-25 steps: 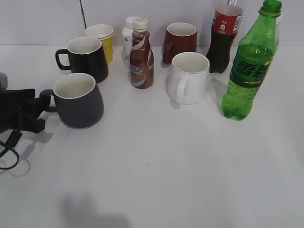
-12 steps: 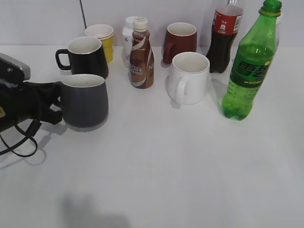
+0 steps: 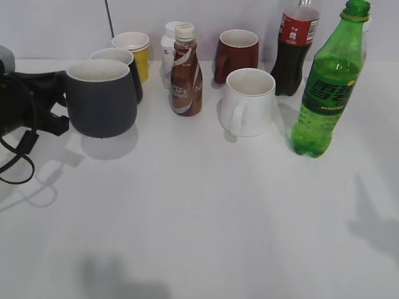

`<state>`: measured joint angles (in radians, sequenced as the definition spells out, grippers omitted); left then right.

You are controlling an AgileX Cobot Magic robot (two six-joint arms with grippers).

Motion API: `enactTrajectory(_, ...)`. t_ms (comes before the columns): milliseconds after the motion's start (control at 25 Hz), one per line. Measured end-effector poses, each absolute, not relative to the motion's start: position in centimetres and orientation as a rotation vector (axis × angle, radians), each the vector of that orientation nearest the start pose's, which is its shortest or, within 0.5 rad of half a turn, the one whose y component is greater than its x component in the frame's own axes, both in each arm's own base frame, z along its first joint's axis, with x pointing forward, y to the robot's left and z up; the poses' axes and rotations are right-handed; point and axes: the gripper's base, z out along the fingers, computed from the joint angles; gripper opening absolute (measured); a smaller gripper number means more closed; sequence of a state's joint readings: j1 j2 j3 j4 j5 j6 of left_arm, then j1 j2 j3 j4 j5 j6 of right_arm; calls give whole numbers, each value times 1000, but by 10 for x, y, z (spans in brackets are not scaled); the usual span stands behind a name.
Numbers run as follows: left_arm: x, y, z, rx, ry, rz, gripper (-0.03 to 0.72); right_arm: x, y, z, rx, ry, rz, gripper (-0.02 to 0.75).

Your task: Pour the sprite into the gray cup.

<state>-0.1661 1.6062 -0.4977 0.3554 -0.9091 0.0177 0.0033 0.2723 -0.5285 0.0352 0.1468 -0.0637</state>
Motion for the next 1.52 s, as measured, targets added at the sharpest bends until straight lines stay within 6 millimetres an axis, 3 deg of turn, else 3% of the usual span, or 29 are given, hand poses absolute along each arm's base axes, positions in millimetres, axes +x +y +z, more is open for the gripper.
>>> enactTrajectory(80,274,-73,197,565,1591,-181,57,77,0,366,7,1326,14,588)
enactTrajectory(200,270,-76,205,626,1546,-184,57,114,0,356,64,1406,68,573)
enactTrajectory(320,267,-78,209,662,1521,-187,57,148,3,319,85,1552,112,524)
enactTrajectory(560,267,-78,209,671,1519,-185,57,164,36,231,-45,1762,251,493)
enactTrajectory(680,267,-78,209,673,1518,-185,57,173,49,213,-171,1789,232,507)
enactTrajectory(800,266,-78,209,678,1517,-185,57,189,56,198,-216,1775,216,622)
enactTrajectory(880,266,-79,209,680,1515,-185,57,201,60,188,-208,1779,218,650)
enactTrajectory(1200,263,-82,213,699,1505,-187,57,275,85,169,-181,1820,278,659)
enactTrajectory(1280,261,-88,210,727,1531,-195,57,290,90,164,-181,1835,279,612)
enactTrajectory(1360,258,-96,207,764,1557,-208,57,295,94,163,-211,1842,283,448)
enactTrajectory(1400,256,-101,206,786,1563,-218,57,295,95,165,-230,1847,285,414)
enactTrajectory(1520,245,-119,210,847,1535,-260,57,286,103,175,-379,1873,287,414)
